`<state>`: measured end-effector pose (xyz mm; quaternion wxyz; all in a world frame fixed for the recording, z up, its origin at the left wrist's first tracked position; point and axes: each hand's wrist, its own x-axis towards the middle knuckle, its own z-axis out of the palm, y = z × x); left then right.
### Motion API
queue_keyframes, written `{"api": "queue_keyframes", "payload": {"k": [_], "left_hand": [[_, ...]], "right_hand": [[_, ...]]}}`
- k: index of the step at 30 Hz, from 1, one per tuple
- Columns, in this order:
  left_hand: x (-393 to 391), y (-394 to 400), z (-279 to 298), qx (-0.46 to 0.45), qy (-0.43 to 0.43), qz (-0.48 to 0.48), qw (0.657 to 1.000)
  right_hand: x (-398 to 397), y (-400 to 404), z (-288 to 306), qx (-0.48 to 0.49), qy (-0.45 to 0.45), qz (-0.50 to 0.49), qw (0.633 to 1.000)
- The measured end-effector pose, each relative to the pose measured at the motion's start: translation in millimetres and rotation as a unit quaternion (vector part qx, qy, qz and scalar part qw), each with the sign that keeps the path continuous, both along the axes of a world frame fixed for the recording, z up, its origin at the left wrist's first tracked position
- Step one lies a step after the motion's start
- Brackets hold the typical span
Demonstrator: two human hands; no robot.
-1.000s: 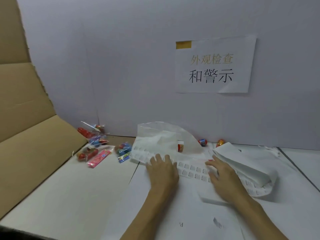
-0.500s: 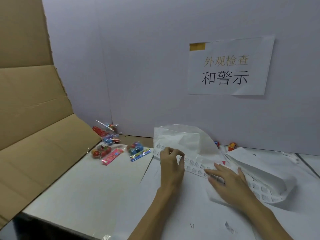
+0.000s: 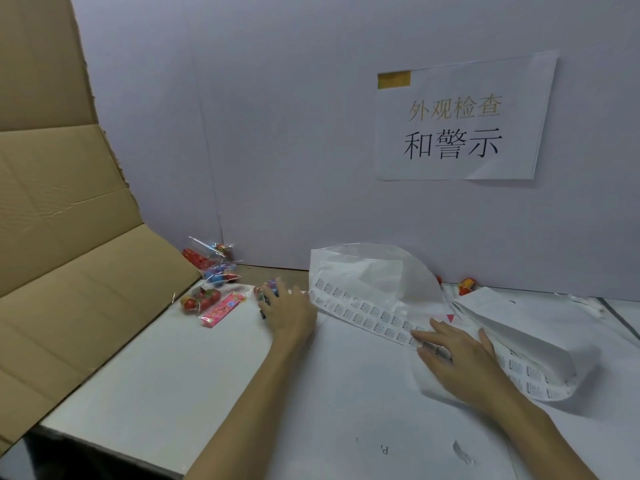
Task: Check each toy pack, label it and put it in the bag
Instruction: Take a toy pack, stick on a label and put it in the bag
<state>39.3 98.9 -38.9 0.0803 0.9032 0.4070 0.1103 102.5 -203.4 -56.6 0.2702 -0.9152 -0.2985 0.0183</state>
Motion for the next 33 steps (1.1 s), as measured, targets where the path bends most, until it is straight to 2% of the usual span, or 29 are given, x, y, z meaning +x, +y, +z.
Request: {"api": "queue_keyframes", "payload": {"k": [5, 10, 12, 14, 16, 19, 21, 24, 28, 33], "left_hand": [[-8, -1, -1, 0.024, -0.067, 0.033, 0.997], [-15, -10, 6, 0.044, -0.250, 0.036, 0.967], [-15, -24, 10, 0.026, -0.356, -0.025, 0.934], [-14, -47, 14, -0.035, -0.457, -0.116, 0.881], [-13, -70, 18, -0.102, -0.504, -0.206, 0.833], [-14, -92, 14, -0.237, -0.479, -0.302, 0.789], [-15, -98, 10, -0.322, -0.430, -0.343, 0.771], [-20, -102, 12, -0.421, -0.375, -0.348, 0.749], [-23, -108, 14, -0.483, -0.344, -0.341, 0.730], [-23, -114, 14, -0.500, -0.343, -0.352, 0.713]], "right_hand": [[-1, 1, 1, -0.006, 0.000, 0.000, 1.000], [-2, 0, 3, -0.012, -0.001, 0.003, 1.000], [-2, 0, 4, -0.014, 0.000, 0.008, 1.000], [-2, 1, 5, -0.017, -0.003, 0.016, 1.000], [-3, 1, 5, -0.015, -0.001, 0.031, 0.999], [-4, 0, 6, 0.015, 0.012, 0.050, 0.999], [-6, 1, 10, 0.105, 0.052, 0.038, 0.992], [-10, 3, 18, 0.278, 0.094, 0.024, 0.956], [-13, 5, 27, 0.403, 0.140, 0.029, 0.904], [-12, 3, 26, 0.448, 0.157, 0.019, 0.880]]}}
